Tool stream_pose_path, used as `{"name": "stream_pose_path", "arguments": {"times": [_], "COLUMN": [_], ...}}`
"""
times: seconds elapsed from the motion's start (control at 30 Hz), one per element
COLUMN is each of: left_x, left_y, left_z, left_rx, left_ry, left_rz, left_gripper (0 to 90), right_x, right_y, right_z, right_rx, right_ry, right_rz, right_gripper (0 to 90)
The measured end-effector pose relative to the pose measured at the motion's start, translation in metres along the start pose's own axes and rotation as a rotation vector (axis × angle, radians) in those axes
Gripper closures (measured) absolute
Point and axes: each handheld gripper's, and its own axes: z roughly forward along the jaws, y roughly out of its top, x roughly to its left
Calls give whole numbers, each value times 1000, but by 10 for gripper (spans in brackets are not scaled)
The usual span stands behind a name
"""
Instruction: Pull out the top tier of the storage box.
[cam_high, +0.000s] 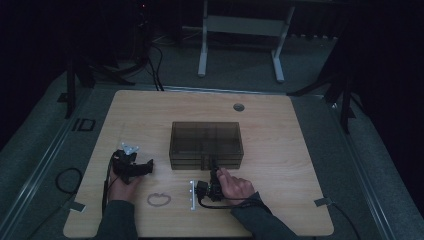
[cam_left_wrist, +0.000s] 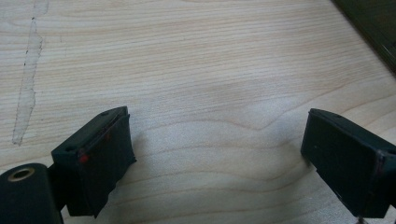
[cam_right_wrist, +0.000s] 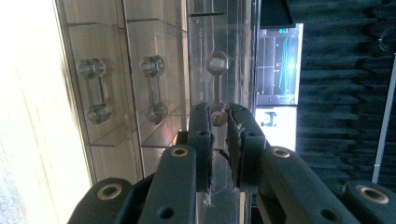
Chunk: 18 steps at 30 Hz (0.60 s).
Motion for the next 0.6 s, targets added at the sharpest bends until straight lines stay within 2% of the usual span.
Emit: {"name": "stream_pose_path", "arguments": {"times": [0.6], "left_x": [0], "left_y": [0], "left_z": [0], "left_rx": [0], "left_ry": [0], "left_rz": [0], "left_gripper": [92], "right_x": [0], "right_y": [-3], "right_z": [-8], "right_rx": [-16], "right_ry": [6], "right_rz": [16], "right_gripper": [808]}}
